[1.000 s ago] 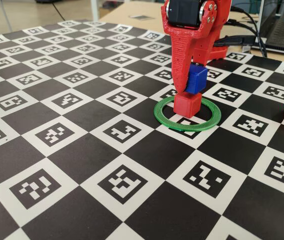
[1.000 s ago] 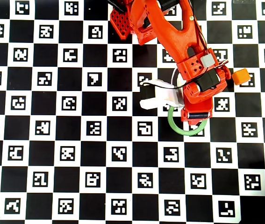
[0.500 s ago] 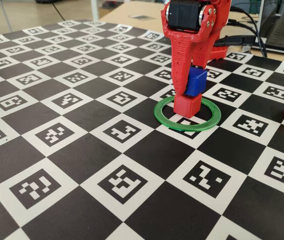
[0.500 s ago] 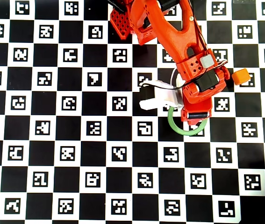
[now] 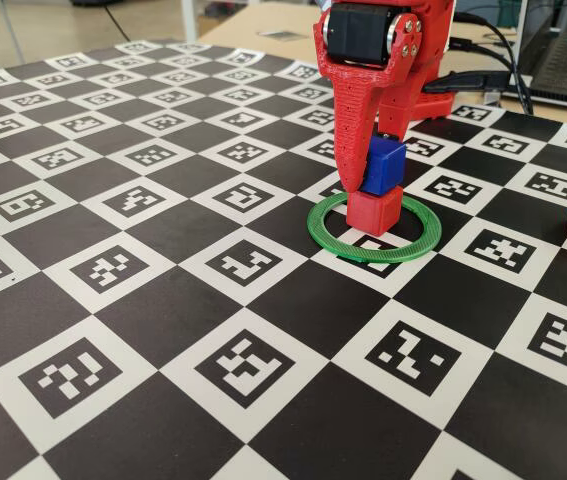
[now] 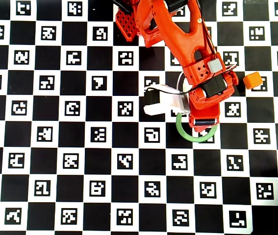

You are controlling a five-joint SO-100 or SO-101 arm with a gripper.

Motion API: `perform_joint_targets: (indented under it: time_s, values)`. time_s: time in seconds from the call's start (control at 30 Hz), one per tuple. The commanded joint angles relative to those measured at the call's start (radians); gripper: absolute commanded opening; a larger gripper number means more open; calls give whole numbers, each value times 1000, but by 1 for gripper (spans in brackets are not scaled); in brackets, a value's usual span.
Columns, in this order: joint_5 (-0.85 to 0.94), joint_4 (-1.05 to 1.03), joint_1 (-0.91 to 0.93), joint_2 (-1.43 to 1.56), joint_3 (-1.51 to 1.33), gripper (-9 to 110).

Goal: Grab the red cube then put it in the green circle then put the blue cube on top and finally the orange cube on top

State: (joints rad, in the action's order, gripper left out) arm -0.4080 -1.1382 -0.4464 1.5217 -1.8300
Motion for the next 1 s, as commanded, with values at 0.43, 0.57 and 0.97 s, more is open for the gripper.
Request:
perform_joint_targets:
  time_s: [0.43,0.57,0.97]
  values:
    - [9,23,3,75,-6,16]
    - [5,25,3,75,-8,23]
    - [-26,17,12,86,-8,30]
